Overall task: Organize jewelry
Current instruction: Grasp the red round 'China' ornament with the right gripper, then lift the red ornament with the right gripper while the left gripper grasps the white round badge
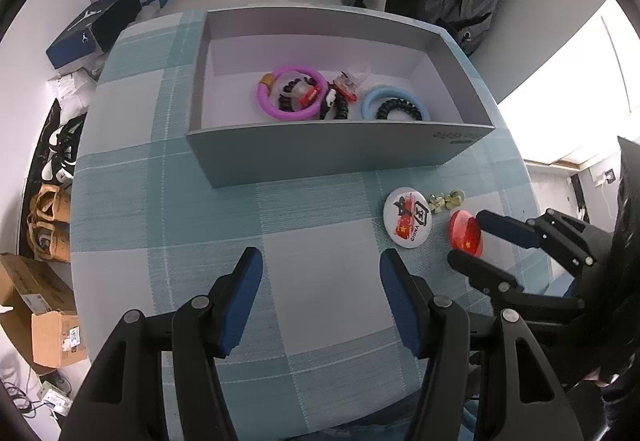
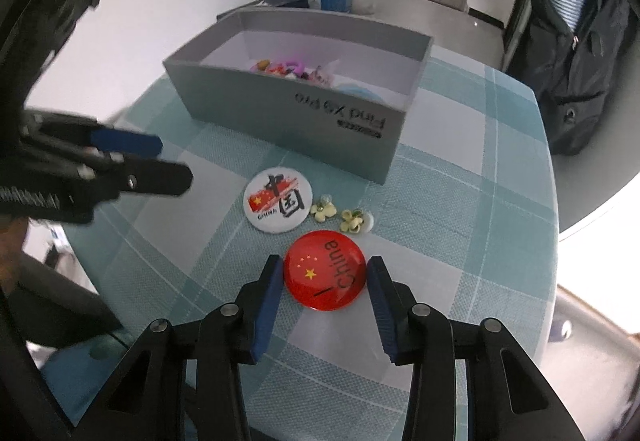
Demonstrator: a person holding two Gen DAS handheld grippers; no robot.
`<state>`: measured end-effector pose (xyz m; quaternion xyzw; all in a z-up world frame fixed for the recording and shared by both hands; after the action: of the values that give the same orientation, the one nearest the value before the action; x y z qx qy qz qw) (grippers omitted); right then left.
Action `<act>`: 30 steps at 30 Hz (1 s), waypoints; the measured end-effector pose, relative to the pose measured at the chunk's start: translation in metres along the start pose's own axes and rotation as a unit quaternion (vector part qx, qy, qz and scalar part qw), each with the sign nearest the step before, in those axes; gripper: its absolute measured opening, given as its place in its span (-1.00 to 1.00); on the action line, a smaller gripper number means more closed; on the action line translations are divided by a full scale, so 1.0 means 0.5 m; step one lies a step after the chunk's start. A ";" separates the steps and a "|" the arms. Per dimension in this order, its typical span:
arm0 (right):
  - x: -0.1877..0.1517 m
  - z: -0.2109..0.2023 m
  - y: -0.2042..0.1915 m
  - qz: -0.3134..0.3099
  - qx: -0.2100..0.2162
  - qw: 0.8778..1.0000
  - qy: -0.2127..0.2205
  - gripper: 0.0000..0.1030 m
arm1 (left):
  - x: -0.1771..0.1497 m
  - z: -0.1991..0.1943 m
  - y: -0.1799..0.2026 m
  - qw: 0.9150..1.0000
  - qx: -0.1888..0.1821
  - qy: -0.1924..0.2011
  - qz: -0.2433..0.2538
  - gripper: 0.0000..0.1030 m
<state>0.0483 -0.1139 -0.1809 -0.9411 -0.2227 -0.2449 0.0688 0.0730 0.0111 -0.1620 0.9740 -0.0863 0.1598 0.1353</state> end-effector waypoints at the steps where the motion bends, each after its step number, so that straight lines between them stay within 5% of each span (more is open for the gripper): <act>1: 0.004 -0.004 0.005 0.007 0.005 1.000 0.003 -0.20 | 0.000 0.002 0.004 1.000 -0.002 -0.001 0.001 0.09; 15: 0.062 -0.096 0.067 0.087 0.039 0.993 0.062 -0.20 | 0.013 0.044 0.098 0.999 -0.009 -0.021 0.045 0.09; 26: 0.053 -0.111 0.159 0.138 0.015 0.988 0.062 -0.20 | 0.008 0.071 0.127 0.992 0.072 -0.011 0.106 0.08; 30: 0.052 -0.125 0.156 0.138 0.019 0.988 0.070 -0.20 | 0.001 0.066 0.135 0.990 0.068 -0.006 0.121 -0.26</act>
<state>0.0772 -0.1882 -0.1153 -0.9418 -0.0902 -0.2943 0.1351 0.0686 -0.0627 -0.1759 0.9643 -0.1935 0.1746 0.0476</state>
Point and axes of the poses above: each gripper's, at about its wrist camera, not at the fingertips, and z roughly the way its jaws point, y to its right, x to its top, the point moved 6 cm from there along z, roughly the way its jaws point, and after that the axes turned 1 degree about y, right-handed, at the moved point
